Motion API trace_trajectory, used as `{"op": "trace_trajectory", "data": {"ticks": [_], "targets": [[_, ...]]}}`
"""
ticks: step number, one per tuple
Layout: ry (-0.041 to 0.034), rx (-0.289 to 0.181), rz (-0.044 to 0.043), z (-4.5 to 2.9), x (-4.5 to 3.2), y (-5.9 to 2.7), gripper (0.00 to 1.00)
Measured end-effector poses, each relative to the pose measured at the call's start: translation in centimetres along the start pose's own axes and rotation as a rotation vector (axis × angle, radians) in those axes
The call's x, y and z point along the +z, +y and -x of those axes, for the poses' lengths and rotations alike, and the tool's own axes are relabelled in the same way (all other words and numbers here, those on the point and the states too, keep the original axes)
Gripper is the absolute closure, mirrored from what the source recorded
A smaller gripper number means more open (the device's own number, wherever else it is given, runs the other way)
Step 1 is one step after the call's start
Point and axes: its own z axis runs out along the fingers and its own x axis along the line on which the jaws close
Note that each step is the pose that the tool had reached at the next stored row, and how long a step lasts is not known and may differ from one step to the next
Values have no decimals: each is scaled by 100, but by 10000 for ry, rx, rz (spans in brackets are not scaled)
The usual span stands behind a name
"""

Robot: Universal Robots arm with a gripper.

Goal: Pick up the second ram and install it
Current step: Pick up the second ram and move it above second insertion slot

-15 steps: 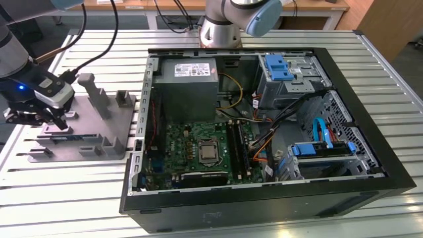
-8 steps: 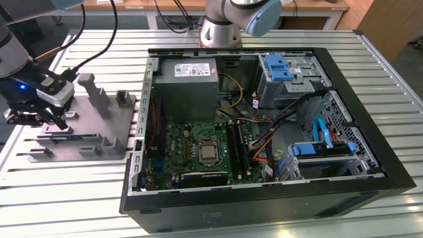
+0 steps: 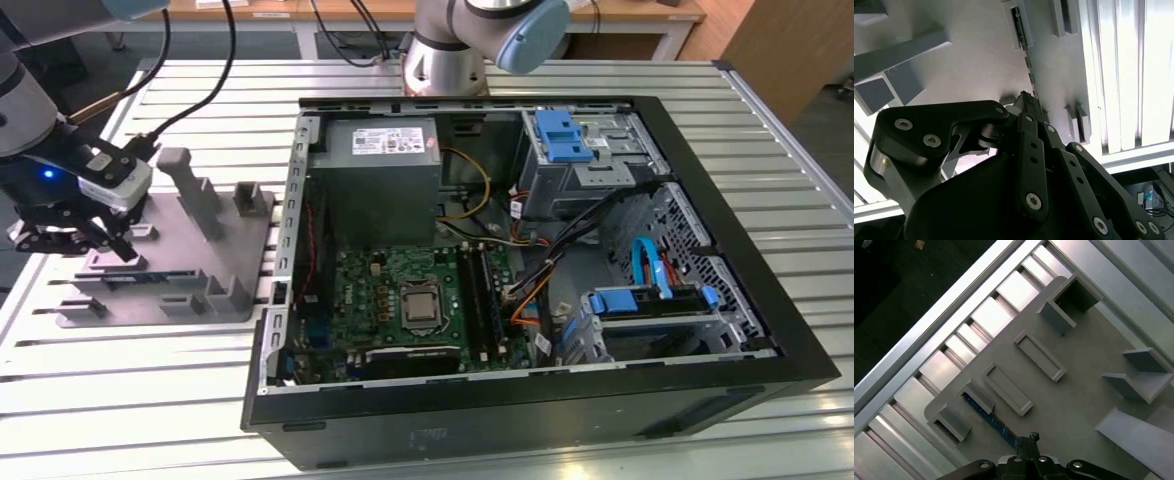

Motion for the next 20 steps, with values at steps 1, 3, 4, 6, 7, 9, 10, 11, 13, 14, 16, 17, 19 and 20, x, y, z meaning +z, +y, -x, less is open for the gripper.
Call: {"op": "trace_trajectory", "data": {"ticks": [1, 3, 4, 6, 7, 9, 10, 11, 13, 14, 16, 17, 19, 20], "targets": [[0, -71, 2, 0, 0, 0, 90], [-1, -218, 6, 0, 0, 0, 90], [-1, -292, 8, 0, 0, 0, 90], [-2, -445, 12, 0, 0, 0, 90], [-2, -521, 14, 0, 0, 0, 90], [-2, -681, 18, 0, 0, 0, 90], [-2, -761, 20, 0, 0, 0, 90], [-3, -844, 22, 0, 0, 0, 90], [-4, -1022, 27, 0, 0, 0, 90], [-4, -1122, 30, 0, 0, 0, 90], [-5, -1359, 36, 0, 0, 0, 90], [-6, -1466, 39, 0, 0, 0, 90], [-6, -1650, 44, 0, 0, 0, 90], [-7, -1734, 46, 0, 0, 0, 90]]}}
